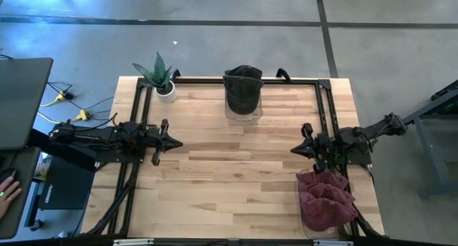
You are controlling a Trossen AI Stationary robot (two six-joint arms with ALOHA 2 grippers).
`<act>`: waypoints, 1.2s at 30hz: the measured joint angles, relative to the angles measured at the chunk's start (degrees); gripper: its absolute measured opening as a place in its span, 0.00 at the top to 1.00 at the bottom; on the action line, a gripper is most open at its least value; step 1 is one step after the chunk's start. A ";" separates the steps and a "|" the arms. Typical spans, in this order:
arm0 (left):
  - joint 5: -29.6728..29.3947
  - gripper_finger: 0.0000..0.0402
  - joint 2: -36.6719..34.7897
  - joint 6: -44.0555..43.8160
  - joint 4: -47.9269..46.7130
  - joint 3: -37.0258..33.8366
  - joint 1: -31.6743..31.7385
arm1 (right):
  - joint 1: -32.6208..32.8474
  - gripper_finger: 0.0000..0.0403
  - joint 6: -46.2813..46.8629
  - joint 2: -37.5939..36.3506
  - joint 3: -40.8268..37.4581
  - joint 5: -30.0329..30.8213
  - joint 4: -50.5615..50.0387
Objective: Pick & Place hat
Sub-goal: Return to Home Position
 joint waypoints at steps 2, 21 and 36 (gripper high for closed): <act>0.01 1.00 0.54 0.05 0.22 -0.02 0.00 | -0.05 1.00 -0.36 0.00 0.00 2.62 0.43; -0.01 1.00 1.06 0.19 0.45 -0.11 0.02 | -16.79 1.00 -2.45 1.51 0.00 -9.98 -2.02; -0.03 1.00 1.06 0.19 0.47 -0.11 0.02 | -18.81 1.00 -4.67 7.46 0.02 -7.66 -1.23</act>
